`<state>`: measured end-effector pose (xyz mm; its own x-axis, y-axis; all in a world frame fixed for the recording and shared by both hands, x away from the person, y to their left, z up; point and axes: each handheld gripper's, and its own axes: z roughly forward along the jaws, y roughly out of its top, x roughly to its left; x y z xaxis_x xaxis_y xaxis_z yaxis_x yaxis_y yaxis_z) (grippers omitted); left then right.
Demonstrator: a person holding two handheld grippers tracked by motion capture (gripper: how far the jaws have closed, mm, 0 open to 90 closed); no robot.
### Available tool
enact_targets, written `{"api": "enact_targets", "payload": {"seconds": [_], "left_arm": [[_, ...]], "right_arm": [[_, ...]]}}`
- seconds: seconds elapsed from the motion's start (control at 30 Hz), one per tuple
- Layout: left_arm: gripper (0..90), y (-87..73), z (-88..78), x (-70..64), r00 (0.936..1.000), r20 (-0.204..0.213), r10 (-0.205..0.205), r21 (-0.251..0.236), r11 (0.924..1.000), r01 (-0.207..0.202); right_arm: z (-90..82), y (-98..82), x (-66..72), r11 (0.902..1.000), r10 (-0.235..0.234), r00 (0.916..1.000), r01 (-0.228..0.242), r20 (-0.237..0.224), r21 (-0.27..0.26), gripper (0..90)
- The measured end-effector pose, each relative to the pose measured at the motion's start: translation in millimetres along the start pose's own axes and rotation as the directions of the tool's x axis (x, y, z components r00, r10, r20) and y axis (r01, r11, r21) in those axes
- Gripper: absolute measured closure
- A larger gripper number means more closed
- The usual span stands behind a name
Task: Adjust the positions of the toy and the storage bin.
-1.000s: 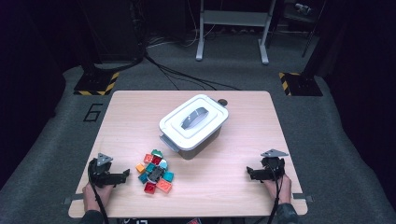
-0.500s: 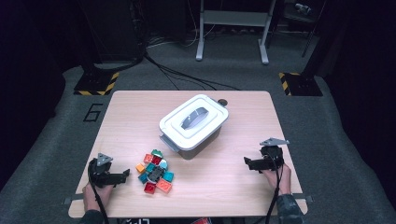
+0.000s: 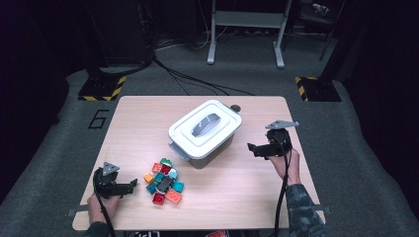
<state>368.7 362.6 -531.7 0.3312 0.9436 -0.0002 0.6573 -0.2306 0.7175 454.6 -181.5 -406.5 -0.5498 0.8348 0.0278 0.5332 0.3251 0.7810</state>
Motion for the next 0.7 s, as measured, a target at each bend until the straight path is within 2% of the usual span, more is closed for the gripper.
{"api": "enact_targets", "payload": {"seconds": [0.1,0.13,0.17,0.2,0.33,0.47,0.53,0.63,0.7], "left_arm": [[0.3,0.0,0.1,-0.1,1.0,0.0,-0.001,-0.001,1.0,0.001],[0.3,0.0,0.1,0.0,1.0,0.0,0.0,-0.001,1.0,0.0],[0.3,0.0,0.1,-0.1,1.0,0.0,-0.001,-0.001,1.0,0.001],[0.3,-0.1,0.0,-0.1,1.0,0.0,-0.001,-0.001,1.0,0.001],[0.3,0.0,0.1,-0.1,1.0,0.0,-0.001,-0.001,1.0,0.001],[0.3,-0.1,0.0,0.0,1.0,0.0,-0.001,0.0,1.0,0.001],[0.4,-0.1,0.0,0.0,1.0,0.0,0.0,0.0,1.0,0.0],[0.4,-0.2,0.2,-0.1,1.0,-0.002,-0.001,-0.003,1.0,0.001],[0.4,-0.3,0.5,-0.2,1.0,-0.003,-0.002,-0.008,1.0,0.002]], "right_arm": [[1.6,7.8,0.1,1.0,-0.003,1.0,0.003,-0.004,-0.006,2.3],[5.0,17.4,0.3,1.0,-0.007,0.9999,0.007,-0.01,-0.004,2.5],[5.0,17.4,0.3,1.0,-0.007,0.9999,0.007,-0.01,-0.004,2.5],[8.4,25.7,-0.1,1.0,-0.007,0.9999,0.007,-0.008,-0.003,2.5],[14.6,40.0,-0.3,1.0,-0.003,0.9999,0.003,-0.013,-0.002,3.9],[22.4,53.9,0.8,0.9998,-0.019,0.9998,0.019,-0.011,-0.007,16.5],[29.3,60.8,-0.5,0.9999,-0.012,0.9998,0.012,-0.014,0.003,26.9],[39.4,68.6,-1.1,0.9997,-0.011,0.9999,0.011,-0.004,0.023,37.4],[48.7,74.3,-1.6,0.9988,-0.029,0.9995,0.029,0.009,0.039,44.0]]}}
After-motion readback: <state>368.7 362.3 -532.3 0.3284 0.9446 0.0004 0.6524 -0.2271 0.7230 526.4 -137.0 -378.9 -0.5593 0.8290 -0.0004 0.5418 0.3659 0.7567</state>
